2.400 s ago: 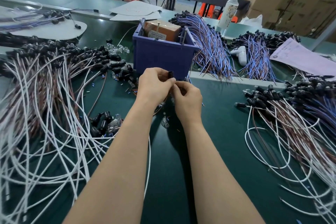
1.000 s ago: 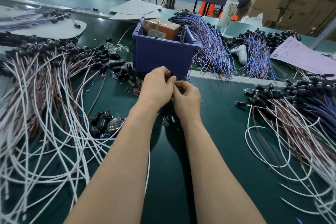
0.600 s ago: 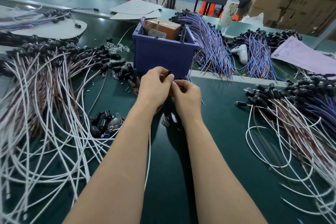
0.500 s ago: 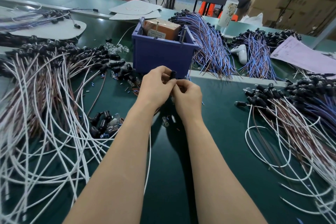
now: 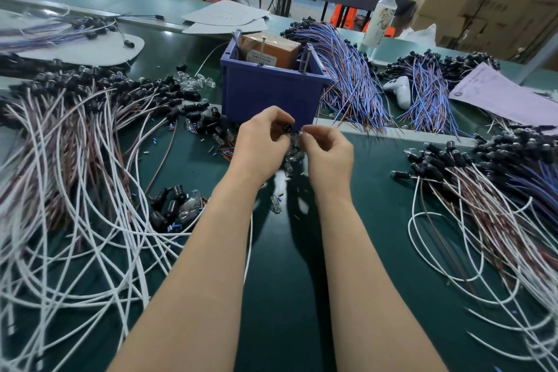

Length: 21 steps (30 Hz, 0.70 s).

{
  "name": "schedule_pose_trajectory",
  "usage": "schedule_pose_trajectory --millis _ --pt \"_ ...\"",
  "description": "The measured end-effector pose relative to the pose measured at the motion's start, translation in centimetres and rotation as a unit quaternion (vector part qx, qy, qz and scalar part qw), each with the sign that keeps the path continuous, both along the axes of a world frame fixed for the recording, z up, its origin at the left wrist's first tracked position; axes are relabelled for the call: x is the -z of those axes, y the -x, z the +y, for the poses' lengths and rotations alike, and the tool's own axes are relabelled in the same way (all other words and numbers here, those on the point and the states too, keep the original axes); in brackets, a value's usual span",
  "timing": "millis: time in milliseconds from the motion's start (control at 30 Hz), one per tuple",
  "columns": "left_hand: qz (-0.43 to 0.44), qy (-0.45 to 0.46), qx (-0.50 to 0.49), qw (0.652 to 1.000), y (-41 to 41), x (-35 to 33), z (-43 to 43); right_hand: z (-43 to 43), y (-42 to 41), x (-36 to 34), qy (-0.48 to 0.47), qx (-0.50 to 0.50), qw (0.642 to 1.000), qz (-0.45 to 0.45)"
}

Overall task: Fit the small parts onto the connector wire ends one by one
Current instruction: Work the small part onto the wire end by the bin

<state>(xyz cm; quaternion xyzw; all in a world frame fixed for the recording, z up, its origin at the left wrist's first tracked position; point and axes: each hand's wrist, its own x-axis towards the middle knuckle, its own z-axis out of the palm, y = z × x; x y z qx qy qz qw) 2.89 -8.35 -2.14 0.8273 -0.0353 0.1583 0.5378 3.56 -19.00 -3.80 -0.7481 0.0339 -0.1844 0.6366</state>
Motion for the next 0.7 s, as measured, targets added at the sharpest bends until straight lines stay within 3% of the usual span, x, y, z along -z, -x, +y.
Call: schedule_pose_trajectory --millis 267,700 --pt "0.008 -0.022 0.003 1.000 -0.1 0.3 0.0 -1.0 0.3 -1.9 -0.003 -0.041 0.998 -0.056" --pt "-0.005 -0.064 0.009 0.998 0.1 0.0 -0.2 -1.0 1.2 -3.2 0.219 -0.046 0.972 -0.075"
